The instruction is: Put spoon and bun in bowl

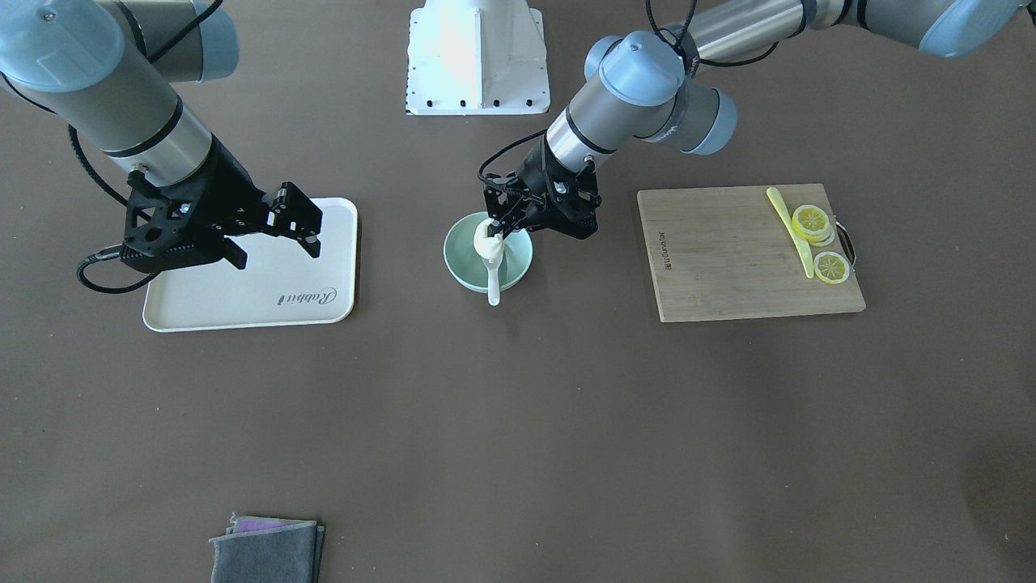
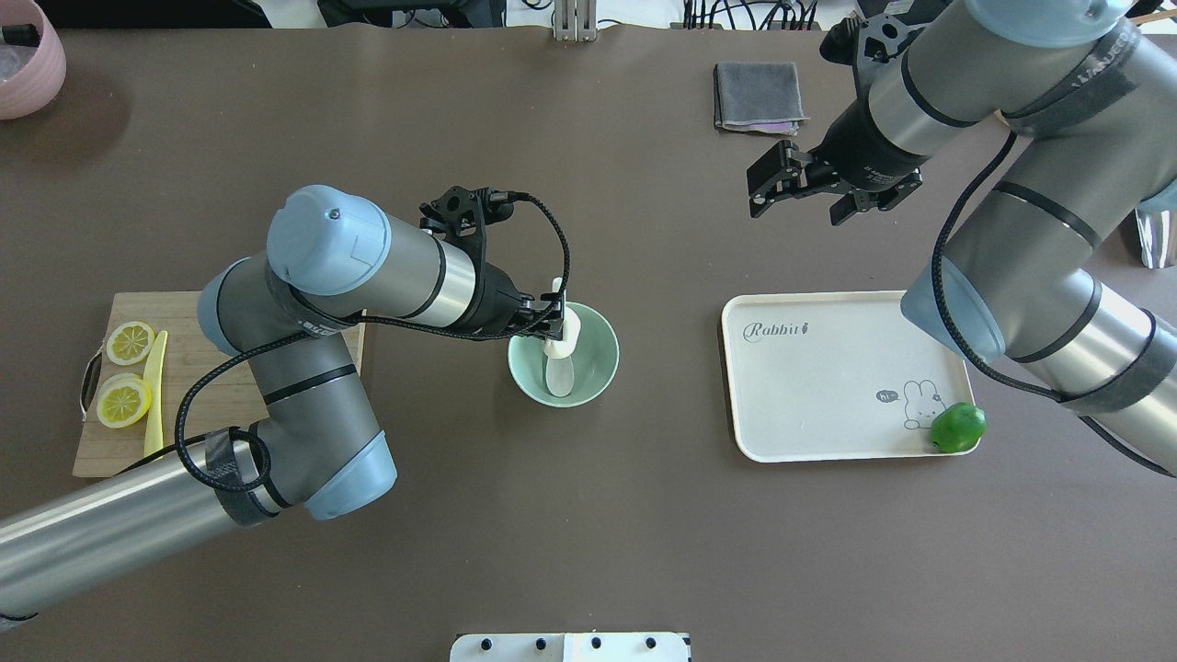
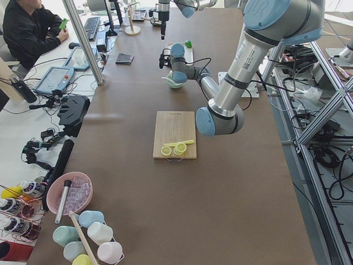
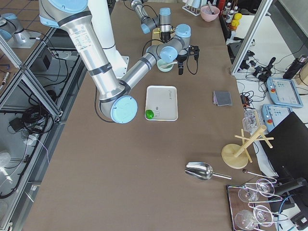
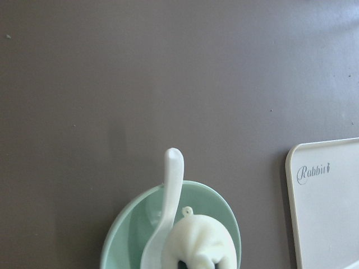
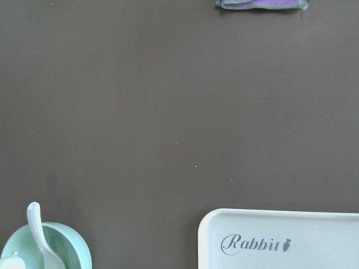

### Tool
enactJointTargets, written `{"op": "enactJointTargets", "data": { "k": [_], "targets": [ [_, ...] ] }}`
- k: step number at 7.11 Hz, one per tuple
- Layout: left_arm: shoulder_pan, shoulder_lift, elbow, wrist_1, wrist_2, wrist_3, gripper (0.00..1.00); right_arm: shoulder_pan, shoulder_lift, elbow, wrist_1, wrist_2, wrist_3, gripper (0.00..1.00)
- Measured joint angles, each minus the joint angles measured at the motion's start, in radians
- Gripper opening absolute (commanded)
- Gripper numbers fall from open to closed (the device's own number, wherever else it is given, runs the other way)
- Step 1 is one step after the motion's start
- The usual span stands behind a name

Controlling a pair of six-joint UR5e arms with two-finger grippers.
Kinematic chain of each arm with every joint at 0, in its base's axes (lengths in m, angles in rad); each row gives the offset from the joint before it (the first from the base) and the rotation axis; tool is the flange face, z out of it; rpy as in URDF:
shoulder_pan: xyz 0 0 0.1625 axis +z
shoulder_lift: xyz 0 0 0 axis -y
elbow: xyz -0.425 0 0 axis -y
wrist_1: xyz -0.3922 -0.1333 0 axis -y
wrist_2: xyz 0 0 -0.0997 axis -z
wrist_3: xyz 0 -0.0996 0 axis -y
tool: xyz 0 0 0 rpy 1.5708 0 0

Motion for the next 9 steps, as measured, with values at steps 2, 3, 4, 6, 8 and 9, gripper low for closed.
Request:
{"op": "enactJointTargets", "data": {
  "k": [2,3,4,6,8,9],
  "targets": [
    [0.007,-0.002,0.007,0.0,0.018,0.002,0.98,-0.006,-0.026,0.023,0.006,-0.015,-0.058,1.0],
    [0.008,-0.003,0.005,0.0,0.021,0.002,0.98,-0.003,-0.061,0.045,0.009,-0.022,-0.117,1.0],
    [0.008,-0.003,-0.001,0.001,0.022,0.002,0.98,0.013,-0.095,0.058,0.012,-0.023,-0.16,1.0],
    [0.006,0.002,-0.043,0.035,0.019,0.003,0.98,0.089,-0.14,0.063,0.013,-0.005,-0.191,1.0],
    [-0.023,0.008,-0.146,0.221,0.019,0.044,0.98,0.207,-0.199,0.061,0.003,0.059,-0.27,1.0],
    [-0.065,0.026,-0.217,0.34,0.021,0.14,0.98,0.263,-0.245,0.059,0.0,0.077,-0.362,1.0]
  ]
}}
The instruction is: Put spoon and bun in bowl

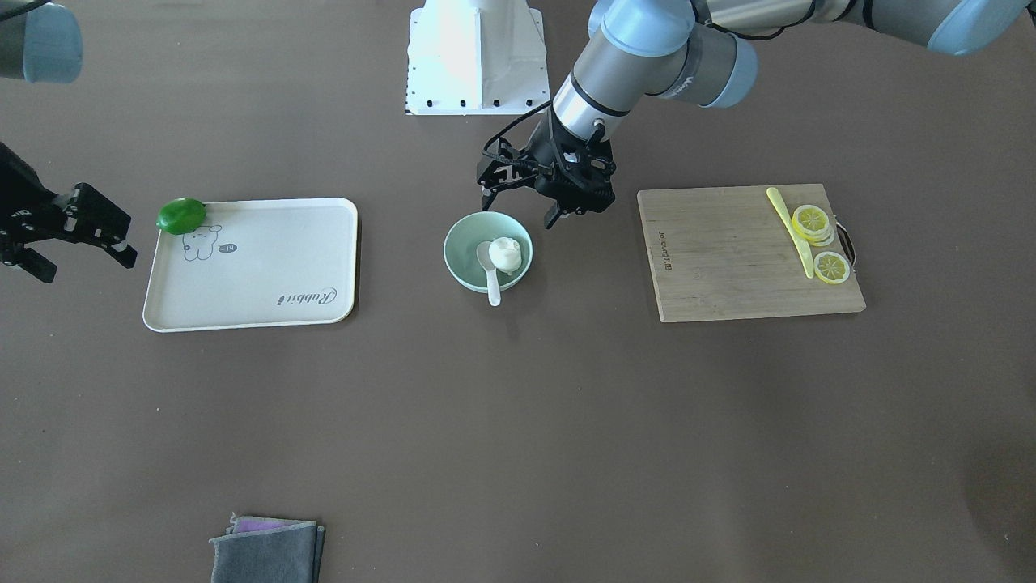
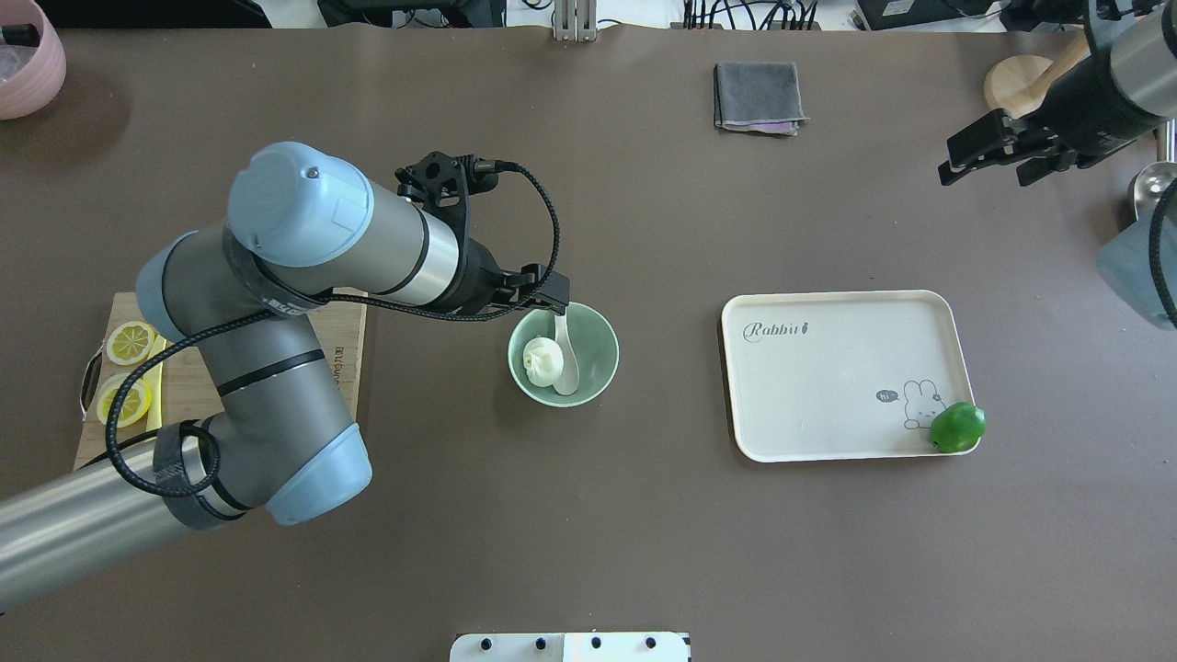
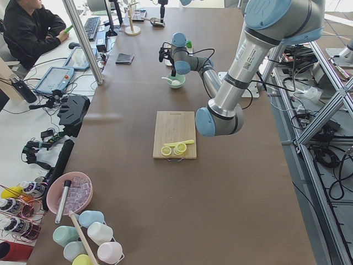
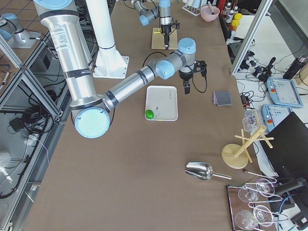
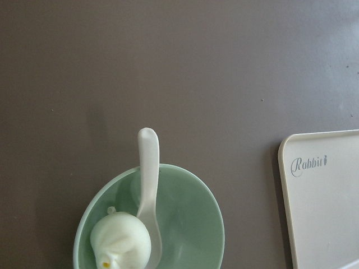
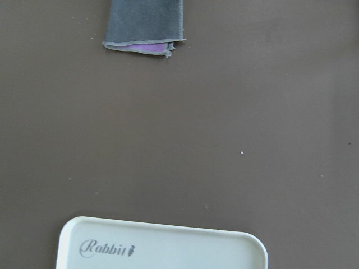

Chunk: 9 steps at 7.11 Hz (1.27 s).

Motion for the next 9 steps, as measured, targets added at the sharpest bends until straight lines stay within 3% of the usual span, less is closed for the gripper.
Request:
{"op": "enactJointTargets", "data": {
  "k": [3,6,9],
  "targets": [
    [-0.185,0.159,-0.176,0.271,0.0,0.388,0.98,0.076,-0.154,0.006,-0.008,-0.035,-0.194,1.0],
    [-0.323,0.33,-0.197,0.295,0.001,0.492,0.98,0.16,-0.291,-0.011,-0.007,-0.073,-0.413,1.0],
    [-0.472,0.455,-0.176,0.296,-0.004,0.533,0.98,0.185,-0.315,-0.039,-0.008,-0.15,-0.455,1.0]
  ]
}}
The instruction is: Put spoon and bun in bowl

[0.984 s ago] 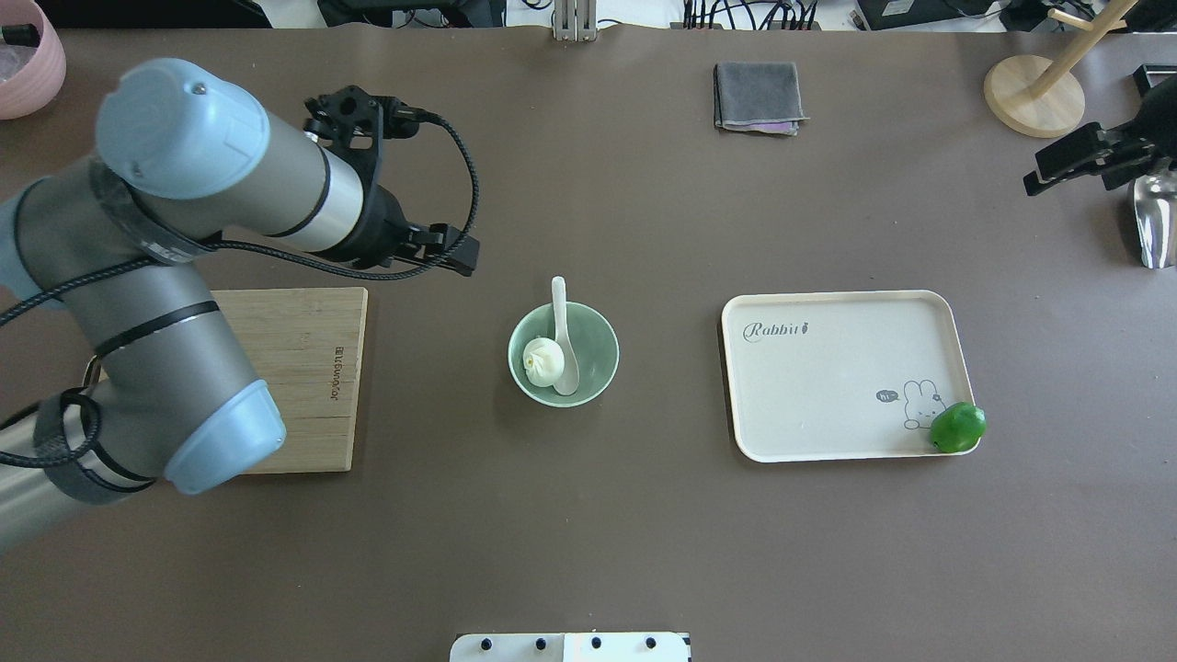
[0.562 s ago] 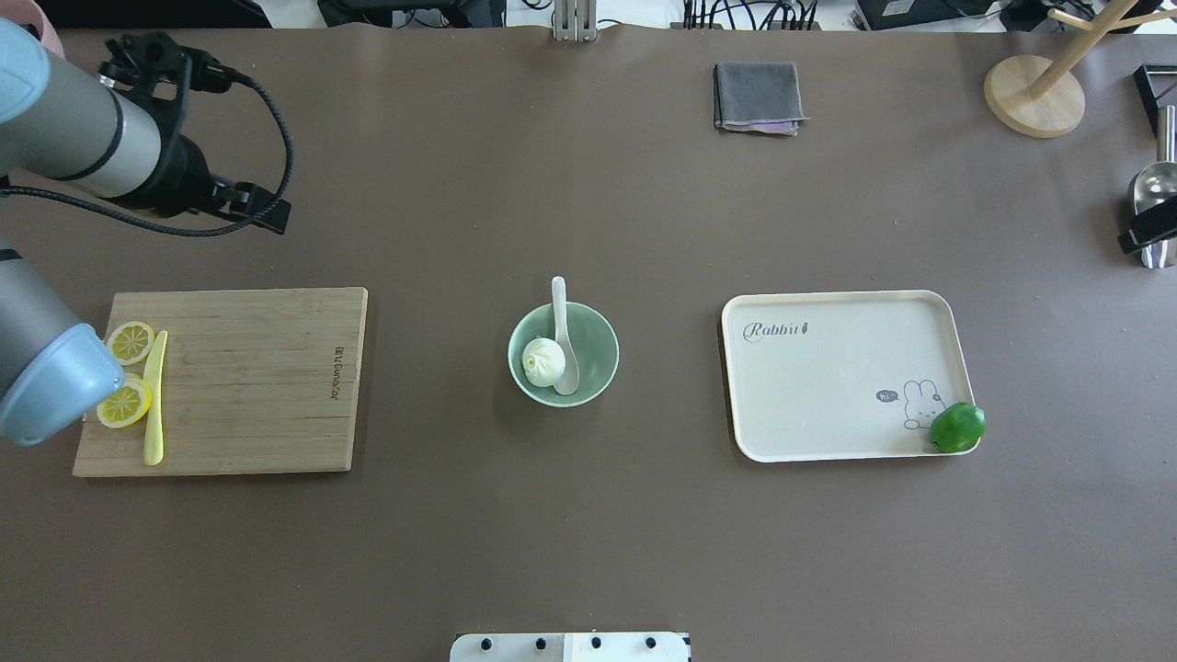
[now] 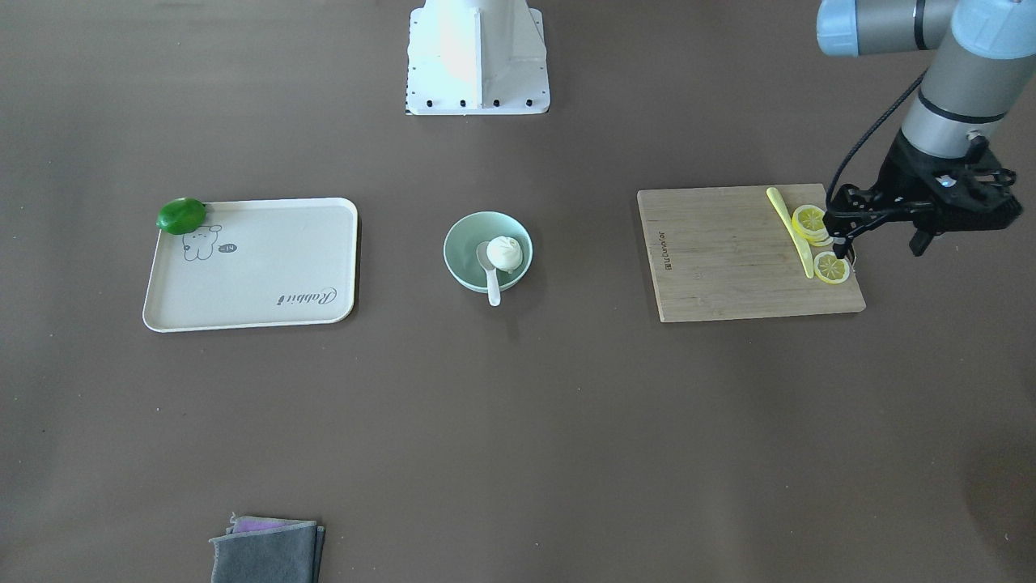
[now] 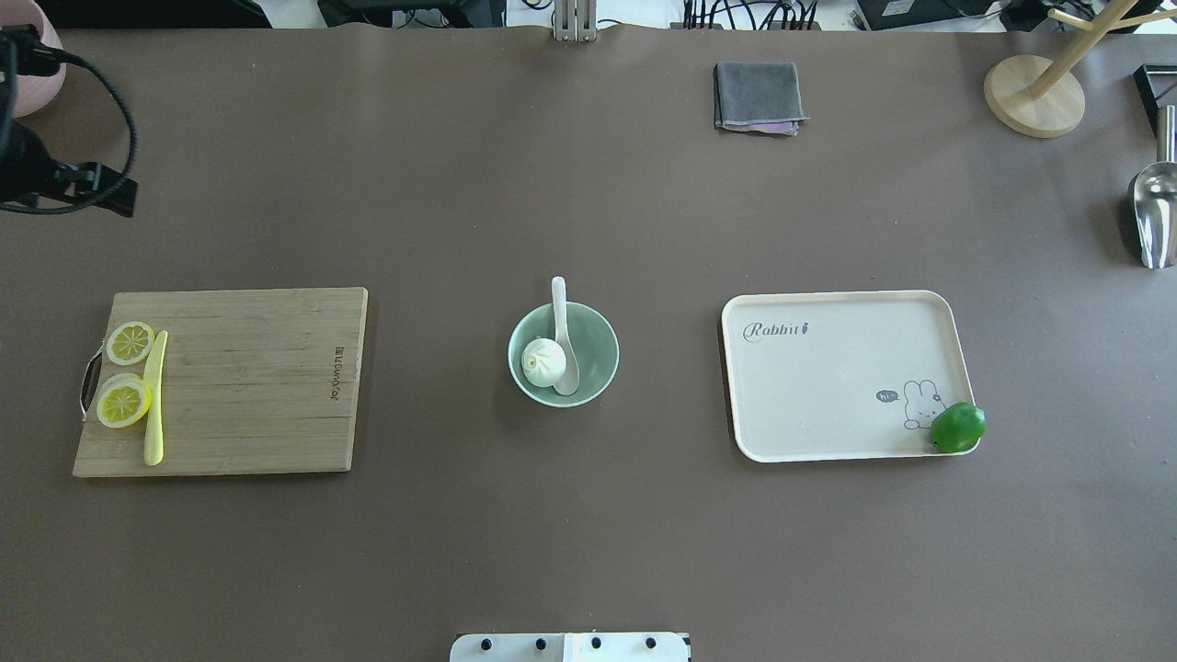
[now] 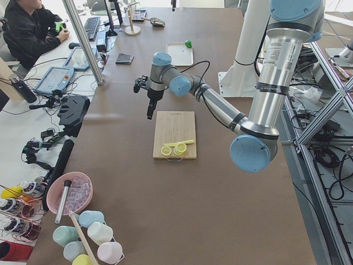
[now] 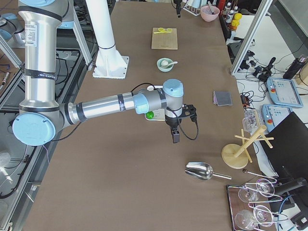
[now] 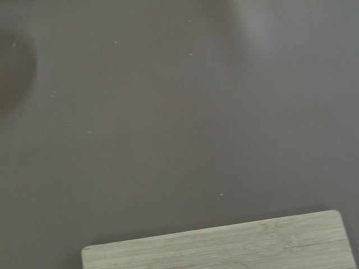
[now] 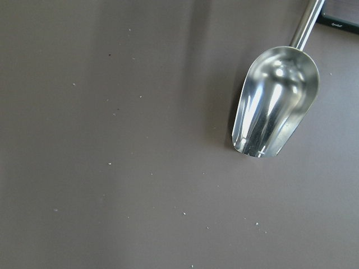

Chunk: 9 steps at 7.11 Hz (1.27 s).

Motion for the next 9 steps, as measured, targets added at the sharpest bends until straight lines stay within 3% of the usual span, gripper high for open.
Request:
{"op": "enactJointTargets", "data": {
  "k": [2,4,6,9],
  "targets": [
    [-0.222,0.062,0.085,0.009,-0.123,0.284,0.98,0.017,-0.003,-0.024,-0.02,0.008,-0.007,1.0],
    [-0.395,0.077,0.241,0.005,-0.259,0.519,0.98,0.079,-0.006,-0.073,-0.035,0.104,-0.01,1.0],
    [-0.448,0.102,0.304,0.001,-0.287,0.584,0.98,0.113,-0.018,-0.095,-0.037,0.136,-0.014,1.0],
    [-0.459,0.139,0.311,-0.002,-0.293,0.591,0.98,0.142,-0.05,-0.097,-0.036,0.183,-0.015,1.0]
  ]
}}
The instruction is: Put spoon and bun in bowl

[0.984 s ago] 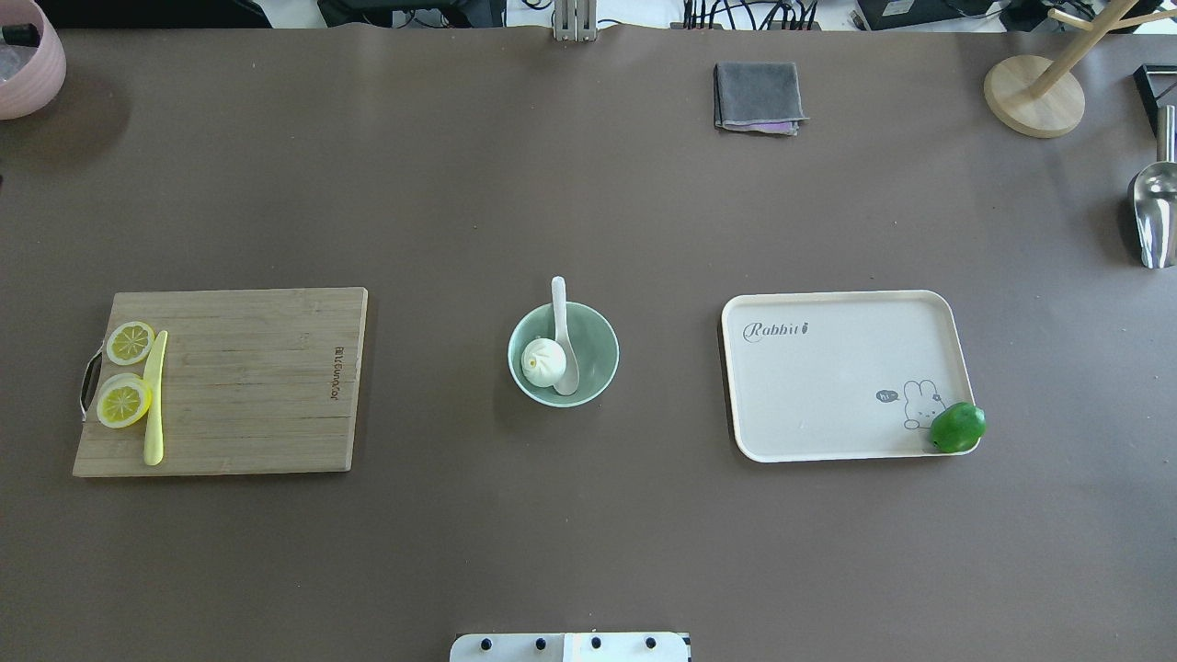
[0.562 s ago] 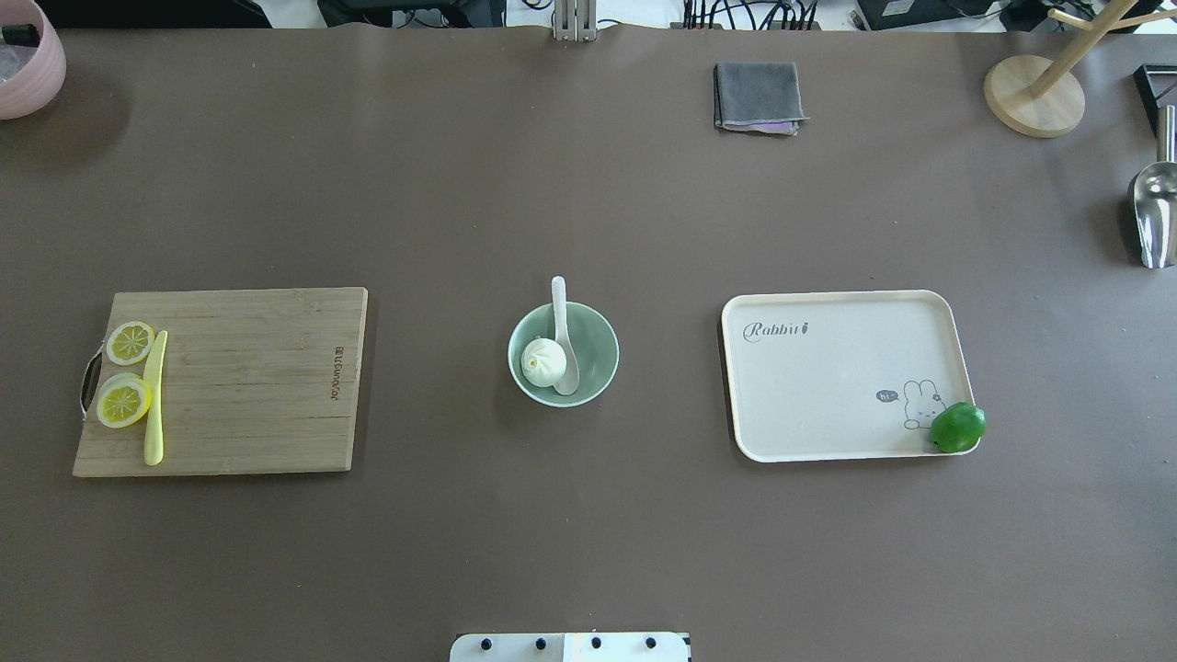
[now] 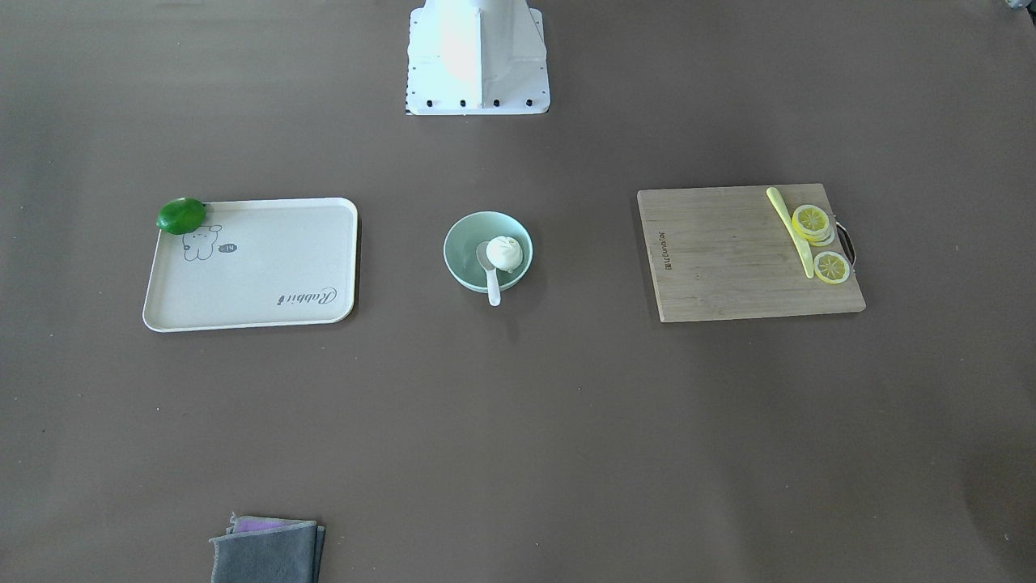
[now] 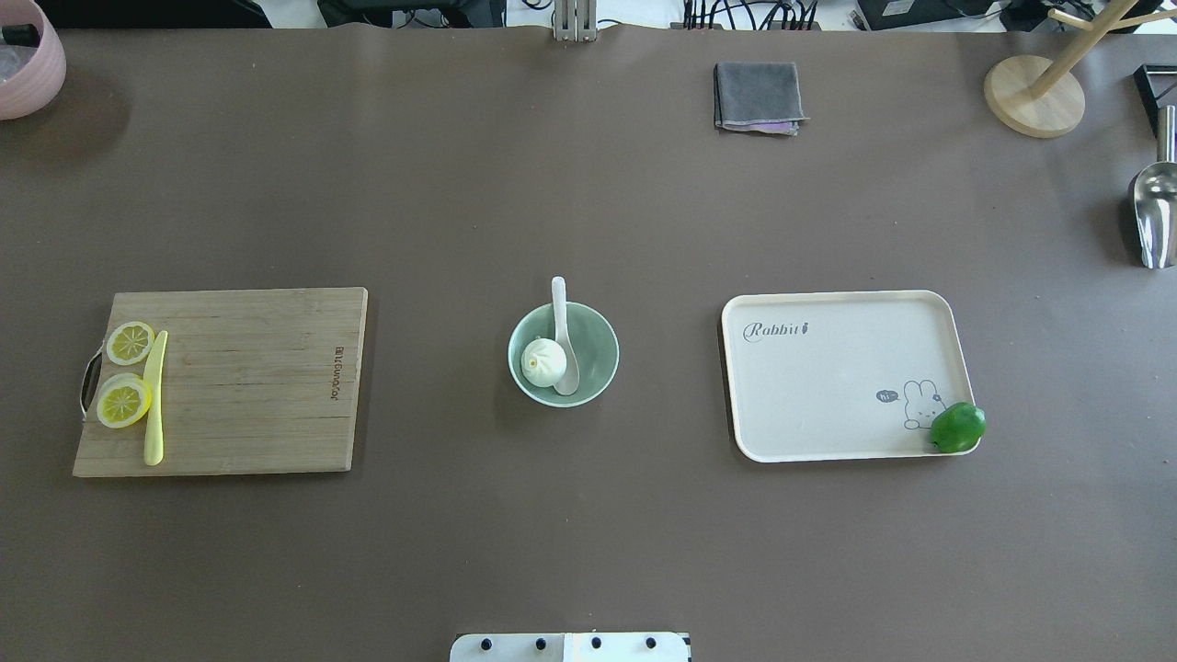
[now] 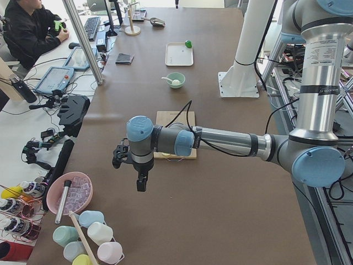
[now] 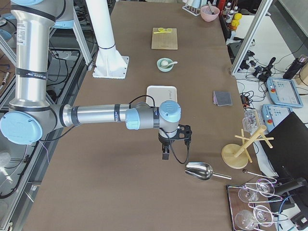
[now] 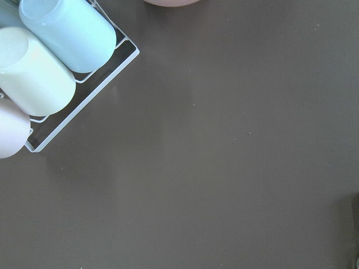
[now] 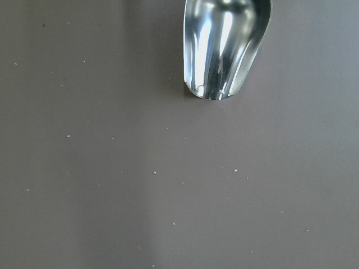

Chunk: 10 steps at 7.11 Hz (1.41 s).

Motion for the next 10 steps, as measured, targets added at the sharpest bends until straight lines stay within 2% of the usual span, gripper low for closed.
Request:
{"op": "enactJointTargets", "data": {
  "k": [2,6,10],
  "targets": [
    [-0.005,0.006,0.001,-0.001,0.001,0.002,0.98,0.023,-0.016,0.008,0.002,0.039,-0.001,1.0],
    [-0.012,0.012,-0.003,0.001,-0.002,0.0,0.98,0.028,-0.013,0.003,0.004,0.035,0.001,1.0],
    [-0.012,0.012,-0.003,0.006,-0.143,-0.007,0.98,0.028,-0.017,0.002,0.004,0.036,0.001,1.0]
  ]
}}
